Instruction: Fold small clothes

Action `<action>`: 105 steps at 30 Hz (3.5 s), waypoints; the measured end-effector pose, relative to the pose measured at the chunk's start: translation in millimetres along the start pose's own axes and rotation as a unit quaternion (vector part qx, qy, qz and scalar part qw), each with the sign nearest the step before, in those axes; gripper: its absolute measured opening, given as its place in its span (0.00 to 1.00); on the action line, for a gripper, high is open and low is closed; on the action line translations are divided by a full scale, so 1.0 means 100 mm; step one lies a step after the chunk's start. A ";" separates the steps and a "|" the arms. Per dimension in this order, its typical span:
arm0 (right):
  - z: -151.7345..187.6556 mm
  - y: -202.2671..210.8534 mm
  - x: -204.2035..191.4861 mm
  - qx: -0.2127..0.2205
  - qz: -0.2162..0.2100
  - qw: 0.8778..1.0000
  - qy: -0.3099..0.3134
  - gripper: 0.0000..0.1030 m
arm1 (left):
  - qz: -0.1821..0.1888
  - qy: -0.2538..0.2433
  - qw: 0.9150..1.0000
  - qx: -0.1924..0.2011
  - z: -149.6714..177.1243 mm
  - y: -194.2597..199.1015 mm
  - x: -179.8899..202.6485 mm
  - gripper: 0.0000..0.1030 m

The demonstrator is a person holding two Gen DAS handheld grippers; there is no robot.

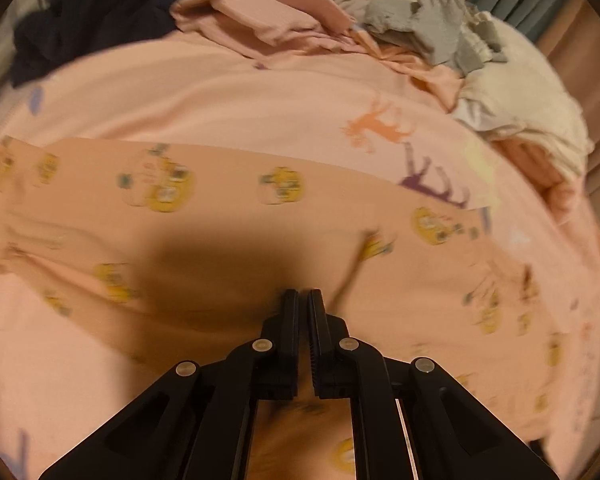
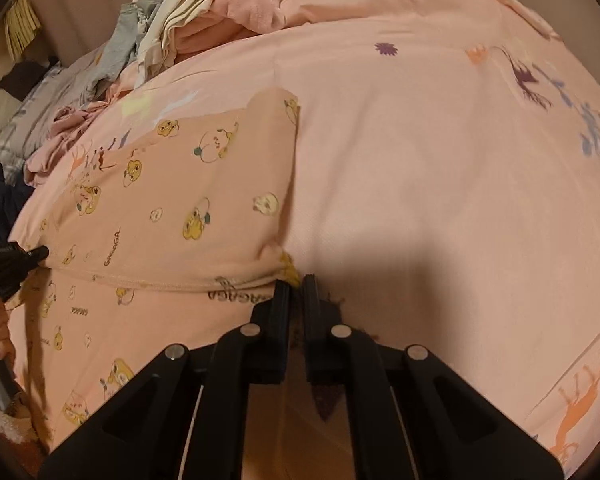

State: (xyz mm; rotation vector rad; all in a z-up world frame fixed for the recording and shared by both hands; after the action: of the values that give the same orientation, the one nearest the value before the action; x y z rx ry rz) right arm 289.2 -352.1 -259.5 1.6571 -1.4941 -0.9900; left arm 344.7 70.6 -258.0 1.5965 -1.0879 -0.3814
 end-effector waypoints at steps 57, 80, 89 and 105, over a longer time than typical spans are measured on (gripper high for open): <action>0.86 0.65 -0.60 -0.095 -0.002 0.995 -0.013 0.52 | -0.024 0.175 0.973 0.146 -0.76 0.95 -2.39 0.09; 1.32 1.11 0.29 -0.043 0.018 0.995 -0.093 0.52 | 0.101 -0.243 0.964 -0.019 1.23 0.26 1.94 0.08; 1.36 1.14 0.28 -0.041 -0.012 0.993 -0.106 0.64 | 0.082 -0.305 0.944 -0.098 1.25 0.53 1.55 0.08; -0.64 0.31 -0.93 -0.034 -0.117 0.992 0.018 0.76 | -0.100 -0.265 0.958 0.053 0.56 0.38 -0.01 0.45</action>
State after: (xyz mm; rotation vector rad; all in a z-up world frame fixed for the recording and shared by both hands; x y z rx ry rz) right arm 326.4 -263.1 -193.4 1.8194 -1.2495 -1.1158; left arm 286.1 39.4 -243.4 1.7542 -1.3641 -0.9403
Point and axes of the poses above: each gripper's, at about its wrist camera, not at the fingertips, and y roughly against the way its jaws point, x to its right, z to its underside, the point moved 1 cm from there along -y, roughly the way its jaws point, and after that the axes turned 11 degrees about y, right-handed, at the moved point
